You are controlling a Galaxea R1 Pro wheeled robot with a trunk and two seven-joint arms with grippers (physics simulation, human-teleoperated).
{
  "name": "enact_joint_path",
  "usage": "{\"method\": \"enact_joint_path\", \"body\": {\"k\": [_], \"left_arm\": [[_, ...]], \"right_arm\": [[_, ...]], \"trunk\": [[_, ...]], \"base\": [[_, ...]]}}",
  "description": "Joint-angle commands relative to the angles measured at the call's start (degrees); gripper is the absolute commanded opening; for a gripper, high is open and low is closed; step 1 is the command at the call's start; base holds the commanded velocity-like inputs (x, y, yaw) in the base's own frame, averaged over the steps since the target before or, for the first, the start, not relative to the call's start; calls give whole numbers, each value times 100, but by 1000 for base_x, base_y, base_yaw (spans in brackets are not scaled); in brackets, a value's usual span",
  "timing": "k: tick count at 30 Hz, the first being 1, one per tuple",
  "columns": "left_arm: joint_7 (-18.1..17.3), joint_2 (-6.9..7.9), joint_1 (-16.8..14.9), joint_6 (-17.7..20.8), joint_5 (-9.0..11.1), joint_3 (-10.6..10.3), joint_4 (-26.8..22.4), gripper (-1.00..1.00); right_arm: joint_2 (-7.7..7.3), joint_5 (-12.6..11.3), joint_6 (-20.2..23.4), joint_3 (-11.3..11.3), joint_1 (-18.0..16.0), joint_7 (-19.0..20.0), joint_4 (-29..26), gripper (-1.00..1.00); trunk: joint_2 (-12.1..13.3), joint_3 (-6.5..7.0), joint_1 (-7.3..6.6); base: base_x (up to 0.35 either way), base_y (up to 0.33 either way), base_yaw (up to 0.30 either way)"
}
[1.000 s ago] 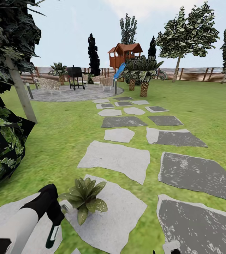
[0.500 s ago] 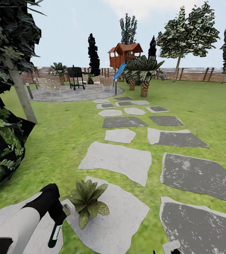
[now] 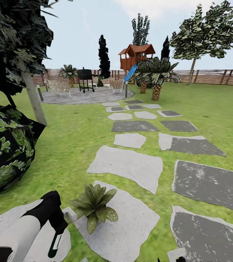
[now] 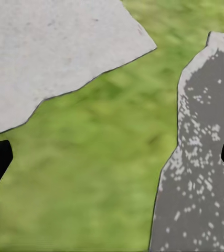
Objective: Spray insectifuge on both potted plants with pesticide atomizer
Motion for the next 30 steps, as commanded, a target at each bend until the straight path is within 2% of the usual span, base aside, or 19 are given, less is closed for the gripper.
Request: {"method": "enact_joint_path", "body": {"k": [1, 9, 14, 19, 20, 23, 28, 30], "left_arm": [[-29, -7, -1, 50, -19, -14, -10, -100], [-23, 6, -32, 50, -16, 3, -10, -100], [-31, 11, -68, 50, -15, 4, -10, -100], [-40, 25, -43, 50, -18, -6, -10, -100], [-40, 19, -27, 50, -21, -39, -10, -100], [-36, 24, 4, 46, -17, -369, 3, -100], [-20, 51, 11, 41, -13, -455, 74, -100], [-20, 131, 28, 41, -8, -446, 89, -100]], "right_arm": [[-1, 42, -2, 45, -4, -59, 5, 100], [-1, 42, -2, 45, -4, -59, 5, 100], [-1, 42, -2, 45, -4, -59, 5, 100], [-6, 42, -2, 45, -4, -59, 5, 100], [-8, 42, -2, 45, -4, -59, 7, 100], [-10, 42, -2, 45, -4, -59, 9, 100], [-11, 42, -2, 45, -4, -59, 6, 100], [-10, 42, -2, 45, -4, -59, 5, 100]], "trunk": [[-2, -5, -2], [-2, -5, -2], [-2, -5, -2], [-2, -5, -2], [-2, -5, -2], [-2, -5, -2], [-2, -5, -2], [-2, -5, -2]], "base": [[-191, 192, 3], [-187, 257, -195], [-9, 330, -257], [118, 201, -64], [31, 38, -7], [8, 9, -2], [1, 1, 0], [0, 0, 0]]}}
